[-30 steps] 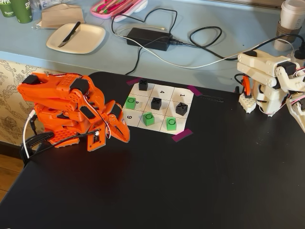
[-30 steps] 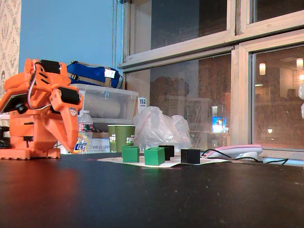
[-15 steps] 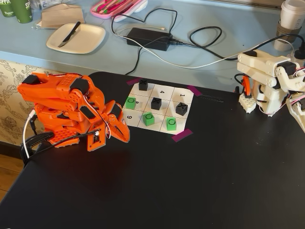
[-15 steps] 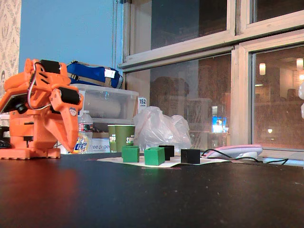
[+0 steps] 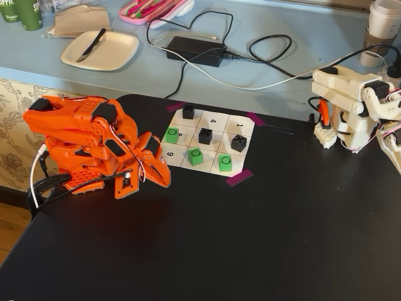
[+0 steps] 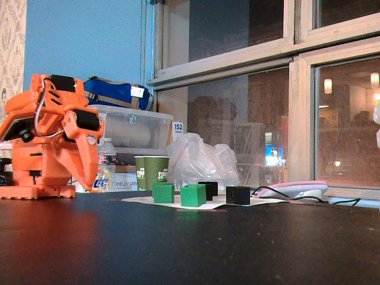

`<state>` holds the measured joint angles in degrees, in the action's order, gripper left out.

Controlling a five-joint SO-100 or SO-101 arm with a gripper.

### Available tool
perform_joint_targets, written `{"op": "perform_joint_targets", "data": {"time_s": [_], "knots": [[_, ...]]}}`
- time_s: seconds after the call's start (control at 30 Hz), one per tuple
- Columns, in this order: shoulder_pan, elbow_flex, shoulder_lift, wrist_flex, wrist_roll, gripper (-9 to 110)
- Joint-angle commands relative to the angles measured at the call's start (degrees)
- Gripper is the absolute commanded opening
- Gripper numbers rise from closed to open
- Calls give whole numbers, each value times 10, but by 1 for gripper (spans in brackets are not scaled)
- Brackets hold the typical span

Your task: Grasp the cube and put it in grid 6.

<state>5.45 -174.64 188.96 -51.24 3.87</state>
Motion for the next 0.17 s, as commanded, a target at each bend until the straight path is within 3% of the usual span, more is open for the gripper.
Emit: {"op": "perform_joint_targets", "data": {"time_s": [0.0,0.13], "knots": [[5,-29,2,1,-7,0],[11,-30,2,2,-13,0]]}}
